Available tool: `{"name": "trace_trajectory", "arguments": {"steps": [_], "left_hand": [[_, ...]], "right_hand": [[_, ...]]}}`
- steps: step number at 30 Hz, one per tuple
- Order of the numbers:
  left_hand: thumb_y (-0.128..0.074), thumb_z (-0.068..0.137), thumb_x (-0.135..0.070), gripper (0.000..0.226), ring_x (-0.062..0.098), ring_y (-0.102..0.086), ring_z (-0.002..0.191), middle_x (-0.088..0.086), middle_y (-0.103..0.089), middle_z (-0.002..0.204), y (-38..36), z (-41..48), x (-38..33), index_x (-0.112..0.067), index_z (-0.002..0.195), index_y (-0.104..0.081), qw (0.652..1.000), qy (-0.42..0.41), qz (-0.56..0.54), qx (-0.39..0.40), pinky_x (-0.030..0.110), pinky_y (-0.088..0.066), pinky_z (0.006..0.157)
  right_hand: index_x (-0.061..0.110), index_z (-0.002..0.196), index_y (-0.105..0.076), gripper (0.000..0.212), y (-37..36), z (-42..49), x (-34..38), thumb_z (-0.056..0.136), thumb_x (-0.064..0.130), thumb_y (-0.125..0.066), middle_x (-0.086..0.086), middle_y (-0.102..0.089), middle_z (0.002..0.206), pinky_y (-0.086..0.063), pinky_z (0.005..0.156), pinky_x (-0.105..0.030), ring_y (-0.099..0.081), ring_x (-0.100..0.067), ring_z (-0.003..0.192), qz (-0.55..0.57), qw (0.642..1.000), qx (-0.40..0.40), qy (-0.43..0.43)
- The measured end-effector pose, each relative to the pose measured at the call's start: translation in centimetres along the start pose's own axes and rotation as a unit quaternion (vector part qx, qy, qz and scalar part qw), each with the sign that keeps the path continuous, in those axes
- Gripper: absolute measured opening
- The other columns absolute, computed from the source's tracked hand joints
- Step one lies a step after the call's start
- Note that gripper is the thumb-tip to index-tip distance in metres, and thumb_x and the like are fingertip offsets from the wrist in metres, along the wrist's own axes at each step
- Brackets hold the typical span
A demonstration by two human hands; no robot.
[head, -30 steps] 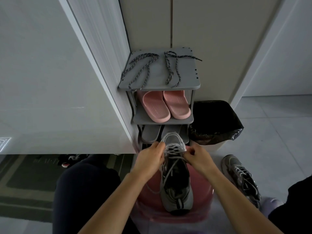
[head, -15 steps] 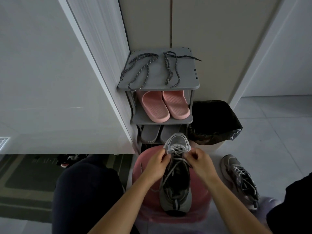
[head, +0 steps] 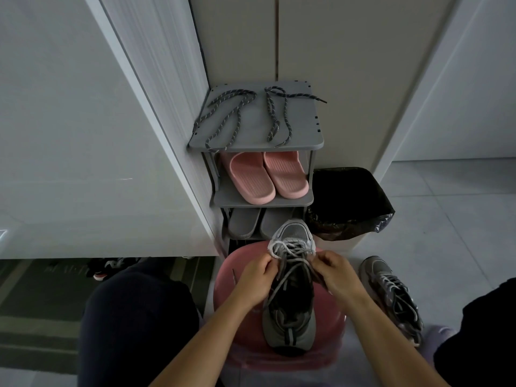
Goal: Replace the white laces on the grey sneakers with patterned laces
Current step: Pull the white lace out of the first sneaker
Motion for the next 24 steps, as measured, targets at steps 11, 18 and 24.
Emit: {"name": "trace_trajectory", "arguments": {"steps": [11,18,24], "left_hand": [[-0.041,0.098,-0.032,0.026,0.010,-0.056,0.086,-0.005,-0.059,0.087,-0.6,0.2,-1.0,-0.009,0.098,-0.055,0.999,0.026,-0.034,0.005,0.021,-0.037,0.074],[-0.046,0.095,-0.017,0.027,0.012,-0.041,0.054,-0.002,-0.040,0.057,2.3,0.1,1.2,-0.016,0.068,-0.043,0.993,0.008,0.006,-0.118,0.032,-0.036,0.058],[-0.045,0.095,-0.035,0.024,0.009,-0.052,0.079,0.004,-0.059,0.082,0.1,-0.2,0.0,-0.016,0.083,-0.055,0.996,0.049,-0.077,-0.011,0.017,-0.037,0.072]], "right_hand": [[0.005,0.076,-0.062,0.015,-0.1,-0.1,0.7,0.087,0.016,-0.062,-0.004,-0.055,0.055,-0.040,0.047,-0.020,-0.046,-0.009,0.046,-0.036,0.999,0.021,0.013],[-0.003,0.095,-0.057,0.020,1.5,-0.2,0.4,0.094,0.015,-0.049,-0.019,-0.068,0.083,-0.054,0.060,-0.027,-0.067,-0.026,0.072,0.120,0.990,-0.067,0.016],[-0.004,0.094,-0.064,0.015,0.1,-0.6,0.2,0.089,0.009,-0.058,-0.025,-0.068,0.089,-0.053,0.072,-0.028,-0.066,-0.023,0.074,0.108,0.993,0.043,-0.018]]}}
Point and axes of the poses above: each hand's wrist, its own z-axis towards the middle knuckle, its own y-axis out of the back of the hand, x = y × z, the point moved 3 cm from there along z, towards the middle knuckle
